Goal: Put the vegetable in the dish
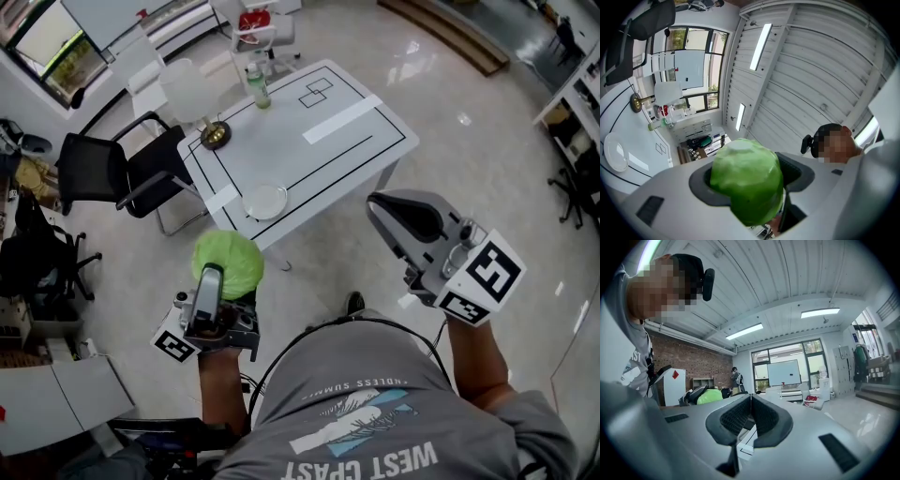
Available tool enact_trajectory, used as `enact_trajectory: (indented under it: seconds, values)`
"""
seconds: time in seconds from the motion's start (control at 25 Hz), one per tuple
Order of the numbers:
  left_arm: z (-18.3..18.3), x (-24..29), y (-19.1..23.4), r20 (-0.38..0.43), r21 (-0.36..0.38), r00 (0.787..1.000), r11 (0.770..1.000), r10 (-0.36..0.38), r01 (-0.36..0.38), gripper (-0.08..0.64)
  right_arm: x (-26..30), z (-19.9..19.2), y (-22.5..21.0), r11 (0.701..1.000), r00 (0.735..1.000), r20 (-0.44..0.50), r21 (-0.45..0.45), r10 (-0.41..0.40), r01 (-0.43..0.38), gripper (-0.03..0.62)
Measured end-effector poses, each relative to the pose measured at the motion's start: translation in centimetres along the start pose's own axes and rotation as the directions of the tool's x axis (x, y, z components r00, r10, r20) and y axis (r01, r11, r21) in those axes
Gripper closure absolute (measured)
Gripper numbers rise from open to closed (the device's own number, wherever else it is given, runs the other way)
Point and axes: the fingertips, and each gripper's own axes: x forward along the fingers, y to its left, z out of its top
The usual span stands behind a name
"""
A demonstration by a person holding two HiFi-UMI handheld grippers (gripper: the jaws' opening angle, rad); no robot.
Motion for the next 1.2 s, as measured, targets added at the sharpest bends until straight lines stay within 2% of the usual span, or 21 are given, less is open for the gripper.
enact_trajectory:
  seconds: [0.24, 0.56, 0.72, 0.92, 1.2]
  values:
    - [-0.1, 3.7, 1.9, 0.029, 0.033, 0.999, 0.999, 0.015, -0.016, 0.264, 0.8, 0.8, -4.3, 0.999, 0.999, 0.003, -0.002, 0.049, -0.049, 0.584]
    - [-1.7, 6.8, 4.0, 0.052, 0.067, 0.998, 0.997, 0.043, -0.047, 0.264, 0.2, 0.2, -9.7, 0.997, 0.997, -0.001, 0.005, 0.074, -0.074, 0.584]
    - [-1.8, 6.9, 5.3, 0.033, 0.052, 0.997, 0.996, 0.069, -0.071, 0.264, 0.8, -0.7, -10.6, 0.997, 0.998, -0.009, 0.035, 0.065, -0.064, 0.584]
    - [0.3, 7.6, 7.6, 0.002, 0.034, 0.998, 0.997, 0.065, -0.065, 0.264, 2.9, -0.5, -11.6, 0.999, 1.0, -0.01, 0.039, 0.017, -0.016, 0.584]
    - [4.0, 8.6, 10.0, -0.069, 0.028, 0.998, 1.0, 0.013, -0.011, 0.264, 6.5, 0.3, -11.4, 0.999, 0.999, 0.006, 0.019, -0.049, 0.049, 0.584]
